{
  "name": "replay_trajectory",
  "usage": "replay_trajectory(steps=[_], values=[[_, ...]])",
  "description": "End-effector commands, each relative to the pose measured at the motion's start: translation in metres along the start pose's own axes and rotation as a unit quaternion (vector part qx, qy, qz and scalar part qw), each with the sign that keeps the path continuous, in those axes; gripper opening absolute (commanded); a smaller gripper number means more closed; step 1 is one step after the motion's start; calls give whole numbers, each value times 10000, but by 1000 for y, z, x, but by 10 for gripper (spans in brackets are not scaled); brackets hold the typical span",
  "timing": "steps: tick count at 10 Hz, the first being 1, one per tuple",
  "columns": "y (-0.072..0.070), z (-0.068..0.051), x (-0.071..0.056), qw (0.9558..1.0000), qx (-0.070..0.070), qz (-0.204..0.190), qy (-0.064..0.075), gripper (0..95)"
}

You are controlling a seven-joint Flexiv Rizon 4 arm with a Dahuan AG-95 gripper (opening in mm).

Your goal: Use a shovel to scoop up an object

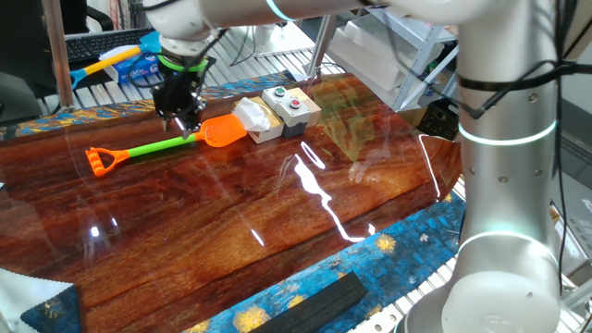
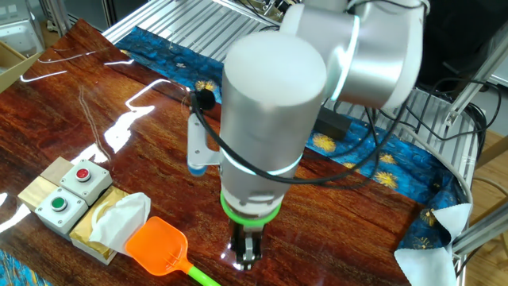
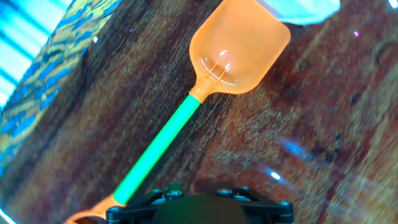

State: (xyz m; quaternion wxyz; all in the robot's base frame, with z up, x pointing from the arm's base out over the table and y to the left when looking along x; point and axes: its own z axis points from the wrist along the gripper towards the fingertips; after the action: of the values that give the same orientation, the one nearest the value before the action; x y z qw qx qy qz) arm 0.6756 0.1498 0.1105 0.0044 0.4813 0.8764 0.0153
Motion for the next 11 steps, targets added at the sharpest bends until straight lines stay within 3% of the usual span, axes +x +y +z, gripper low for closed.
replay_trajectory(steps=[1, 3, 6, 8, 11], values=[[13, 1, -2, 9986, 16, 524, -48, 380], [23, 3, -2, 9962, 104, 840, -202, 380], [29, 7, -2, 9894, 67, 1434, -225, 380], [31, 10, -4, 9842, 39, 1755, -210, 380], [34, 16, -4, 9762, -35, 2166, -54, 380]])
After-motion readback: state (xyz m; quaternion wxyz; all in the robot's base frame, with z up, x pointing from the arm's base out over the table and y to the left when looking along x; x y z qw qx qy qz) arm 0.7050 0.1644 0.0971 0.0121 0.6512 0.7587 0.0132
